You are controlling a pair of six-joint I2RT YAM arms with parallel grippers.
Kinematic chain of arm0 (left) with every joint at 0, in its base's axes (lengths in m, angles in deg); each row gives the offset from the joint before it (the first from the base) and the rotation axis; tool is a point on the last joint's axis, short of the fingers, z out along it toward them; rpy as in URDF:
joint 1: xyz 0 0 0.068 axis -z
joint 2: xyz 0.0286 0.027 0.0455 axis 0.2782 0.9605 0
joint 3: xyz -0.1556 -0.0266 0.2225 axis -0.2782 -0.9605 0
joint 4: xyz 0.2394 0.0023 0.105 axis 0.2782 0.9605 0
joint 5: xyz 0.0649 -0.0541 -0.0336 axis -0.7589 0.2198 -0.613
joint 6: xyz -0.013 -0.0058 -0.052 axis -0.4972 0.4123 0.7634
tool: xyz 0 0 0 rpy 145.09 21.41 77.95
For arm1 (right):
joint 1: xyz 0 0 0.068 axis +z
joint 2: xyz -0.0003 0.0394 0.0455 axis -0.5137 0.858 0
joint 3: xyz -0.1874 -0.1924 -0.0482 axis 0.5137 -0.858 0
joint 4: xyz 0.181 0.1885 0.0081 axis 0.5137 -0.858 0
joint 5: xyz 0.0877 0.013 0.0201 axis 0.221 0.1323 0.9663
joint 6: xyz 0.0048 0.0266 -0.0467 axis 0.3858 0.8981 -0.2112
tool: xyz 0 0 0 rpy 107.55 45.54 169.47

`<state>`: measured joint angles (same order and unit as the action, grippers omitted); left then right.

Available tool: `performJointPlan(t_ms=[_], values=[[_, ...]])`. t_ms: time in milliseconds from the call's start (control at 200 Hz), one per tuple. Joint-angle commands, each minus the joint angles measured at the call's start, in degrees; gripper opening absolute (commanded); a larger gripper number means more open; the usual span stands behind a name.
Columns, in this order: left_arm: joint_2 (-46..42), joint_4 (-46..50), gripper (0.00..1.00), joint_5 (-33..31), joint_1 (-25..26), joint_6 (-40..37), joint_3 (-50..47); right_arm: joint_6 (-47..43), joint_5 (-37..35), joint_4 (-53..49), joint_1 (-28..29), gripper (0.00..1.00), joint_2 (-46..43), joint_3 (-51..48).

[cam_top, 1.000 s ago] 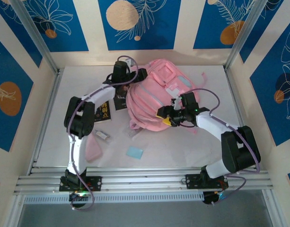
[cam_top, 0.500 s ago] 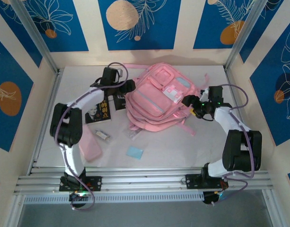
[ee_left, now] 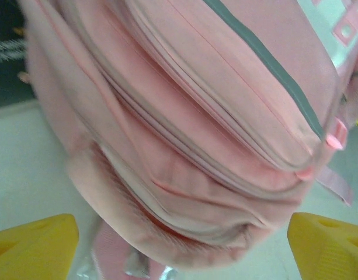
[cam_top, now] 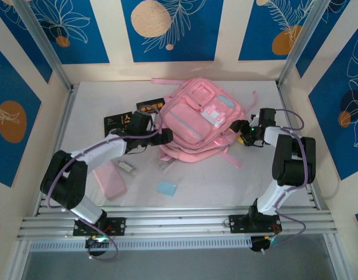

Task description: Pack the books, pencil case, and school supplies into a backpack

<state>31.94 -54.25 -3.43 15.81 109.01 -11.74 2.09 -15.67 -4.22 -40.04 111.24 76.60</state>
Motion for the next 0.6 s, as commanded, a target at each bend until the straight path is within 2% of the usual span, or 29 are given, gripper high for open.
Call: performJointPlan(t_ms=[0,70,140,230,345,595], values=[[-2.5,-2.2,0.92,-0.6,4.6,0.8,-0.8,2.6,4.4,4.7,0.3,0.51,2.8,2.8],[-2.2,-4.5,0.92,-0.7,8.2,1.5,-1.2,3.7,4.3,4.4,1.0,0.46,3.3,3.4],[-1.0,-5.4,0.92,-2.3,12.1,2.4,-0.4,5.2,4.9,4.5,1.5,0.31,2.6,2.7],[2.2,-10.2,0.92,-3.1,16.2,5.1,-0.2,7.9,6.9,5.9,2.5,0.00,0.2,0.7],[8.2,-15.5,0.92,-1.0,18.8,7.9,2.3,10.4,5.8,4.9,5.7,0.00,-5.3,-1.0],[17.0,-19.7,0.90,0.3,21.9,5.1,11.5,16.1,-1.2,-2.2,12.2,0.00,-15.9,-0.3]])
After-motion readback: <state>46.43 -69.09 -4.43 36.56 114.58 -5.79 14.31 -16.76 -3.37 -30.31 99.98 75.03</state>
